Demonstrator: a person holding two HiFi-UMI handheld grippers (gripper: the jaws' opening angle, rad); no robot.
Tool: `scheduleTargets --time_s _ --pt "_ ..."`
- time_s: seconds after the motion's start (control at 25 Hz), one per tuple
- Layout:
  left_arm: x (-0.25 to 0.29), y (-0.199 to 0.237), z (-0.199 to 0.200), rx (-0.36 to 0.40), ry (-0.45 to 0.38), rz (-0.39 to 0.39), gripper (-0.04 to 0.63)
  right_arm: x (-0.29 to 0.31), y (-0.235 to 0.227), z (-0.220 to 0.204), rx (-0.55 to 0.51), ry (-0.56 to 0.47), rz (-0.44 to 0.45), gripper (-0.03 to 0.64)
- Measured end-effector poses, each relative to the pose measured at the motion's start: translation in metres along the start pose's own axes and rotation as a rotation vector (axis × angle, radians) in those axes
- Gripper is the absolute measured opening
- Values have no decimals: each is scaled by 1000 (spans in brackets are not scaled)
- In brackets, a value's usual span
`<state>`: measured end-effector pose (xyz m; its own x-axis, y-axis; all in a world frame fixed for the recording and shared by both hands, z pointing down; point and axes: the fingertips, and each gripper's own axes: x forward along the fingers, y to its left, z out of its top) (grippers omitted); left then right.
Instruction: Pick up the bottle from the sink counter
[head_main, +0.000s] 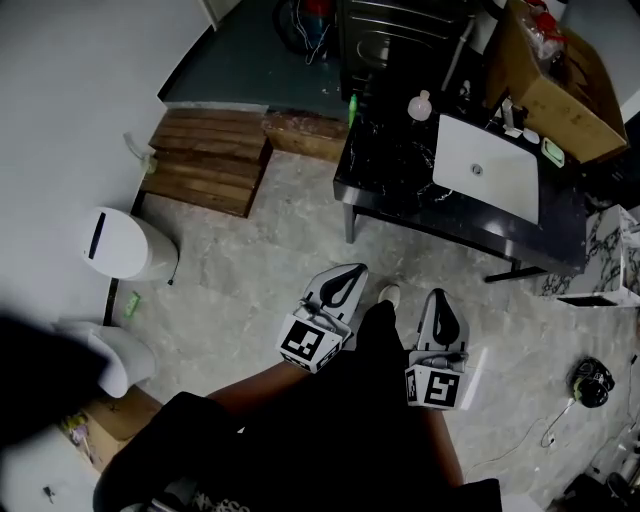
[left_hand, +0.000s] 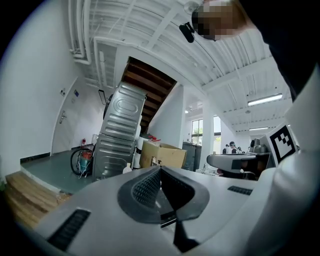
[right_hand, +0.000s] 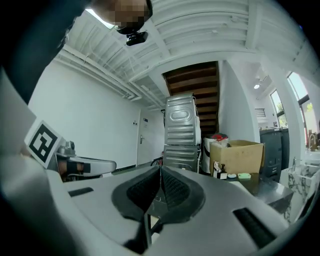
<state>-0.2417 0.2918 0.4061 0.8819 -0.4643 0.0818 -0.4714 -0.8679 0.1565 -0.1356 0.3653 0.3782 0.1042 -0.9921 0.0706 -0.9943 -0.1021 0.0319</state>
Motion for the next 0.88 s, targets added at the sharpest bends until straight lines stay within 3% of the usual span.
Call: scheduleTargets --time_s 0.24,0.4,0.48,0.6,0.88 --pt "107 12 22 30 44 24 14 59 -78 0 -1 0 18 38" --pt "176 10 34 55 45 -16 14 83 -139 -6 -5 -1 -2 38" --pt "202 9 39 27 15 -36 14 98 -165 -15 23 32 -1 38" --pt "231 10 41 -25 -27 -14 14 124 -194 -24 29 58 54 38" --pt "260 14 31 -4 29 57 14 166 -213 -24 96 56 149 38"
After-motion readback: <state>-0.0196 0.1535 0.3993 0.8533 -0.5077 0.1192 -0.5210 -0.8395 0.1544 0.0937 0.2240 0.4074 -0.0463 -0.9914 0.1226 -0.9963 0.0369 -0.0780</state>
